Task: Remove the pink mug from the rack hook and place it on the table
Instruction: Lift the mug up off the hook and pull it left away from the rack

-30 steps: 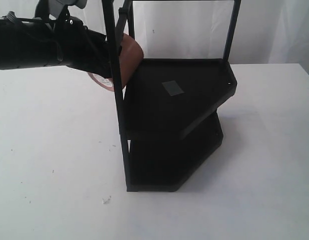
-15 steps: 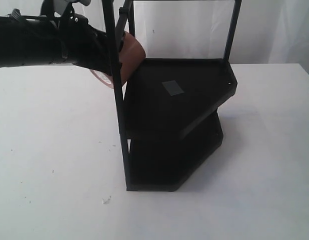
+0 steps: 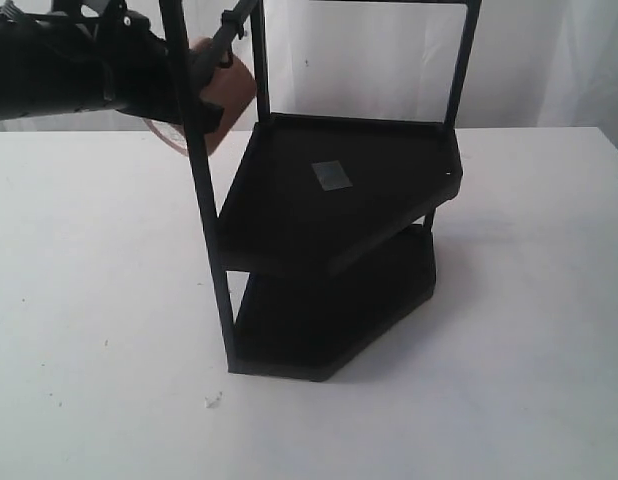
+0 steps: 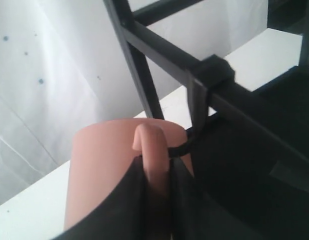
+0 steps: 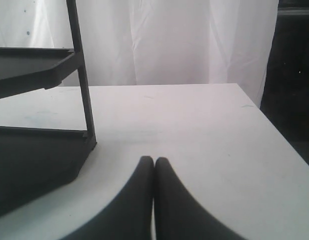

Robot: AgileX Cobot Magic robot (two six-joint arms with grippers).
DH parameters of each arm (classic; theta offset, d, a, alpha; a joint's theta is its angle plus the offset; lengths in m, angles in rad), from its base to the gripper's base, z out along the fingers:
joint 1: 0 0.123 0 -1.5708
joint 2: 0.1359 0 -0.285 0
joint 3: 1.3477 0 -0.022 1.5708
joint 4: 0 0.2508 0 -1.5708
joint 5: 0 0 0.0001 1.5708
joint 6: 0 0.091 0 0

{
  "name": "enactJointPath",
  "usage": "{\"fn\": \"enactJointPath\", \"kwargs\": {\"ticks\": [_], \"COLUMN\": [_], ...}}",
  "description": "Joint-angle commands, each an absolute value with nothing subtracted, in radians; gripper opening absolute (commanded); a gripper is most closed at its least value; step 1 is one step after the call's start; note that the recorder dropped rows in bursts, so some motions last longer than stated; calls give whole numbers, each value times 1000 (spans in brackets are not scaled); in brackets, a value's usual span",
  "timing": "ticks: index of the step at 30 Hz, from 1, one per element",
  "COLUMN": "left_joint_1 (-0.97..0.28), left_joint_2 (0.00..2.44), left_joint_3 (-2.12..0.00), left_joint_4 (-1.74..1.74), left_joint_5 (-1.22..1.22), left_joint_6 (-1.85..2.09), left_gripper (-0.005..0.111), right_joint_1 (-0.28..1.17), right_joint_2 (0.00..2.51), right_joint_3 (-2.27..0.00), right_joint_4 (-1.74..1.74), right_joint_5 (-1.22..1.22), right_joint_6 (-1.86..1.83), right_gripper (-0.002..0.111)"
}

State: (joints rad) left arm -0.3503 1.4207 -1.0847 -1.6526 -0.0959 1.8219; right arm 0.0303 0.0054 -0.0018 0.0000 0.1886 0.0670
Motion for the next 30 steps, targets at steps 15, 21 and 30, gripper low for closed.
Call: {"fn": "enactJointPath", "kwargs": {"ticks": [15, 21, 30], "left_joint_1": [-351, -307, -93], "left_joint_2": [1367, 1306, 1244], "left_joint_3": [-1077, -969, -779], "left_joint_4": [-1669, -1665, -1694], "left_joint_5": [-300, -142, 243], "left_joint_6": [1867, 1854, 1876], "left_gripper": [0, 0, 0], "right_joint_1": [27, 27, 27], "right_joint_2": [0, 0, 0], "right_joint_3": [0, 0, 0], "right_joint_4": [0, 0, 0], "right_joint_5": [178, 178, 178], "right_joint_6": [65, 65, 79], "right_gripper": [0, 0, 0]}}
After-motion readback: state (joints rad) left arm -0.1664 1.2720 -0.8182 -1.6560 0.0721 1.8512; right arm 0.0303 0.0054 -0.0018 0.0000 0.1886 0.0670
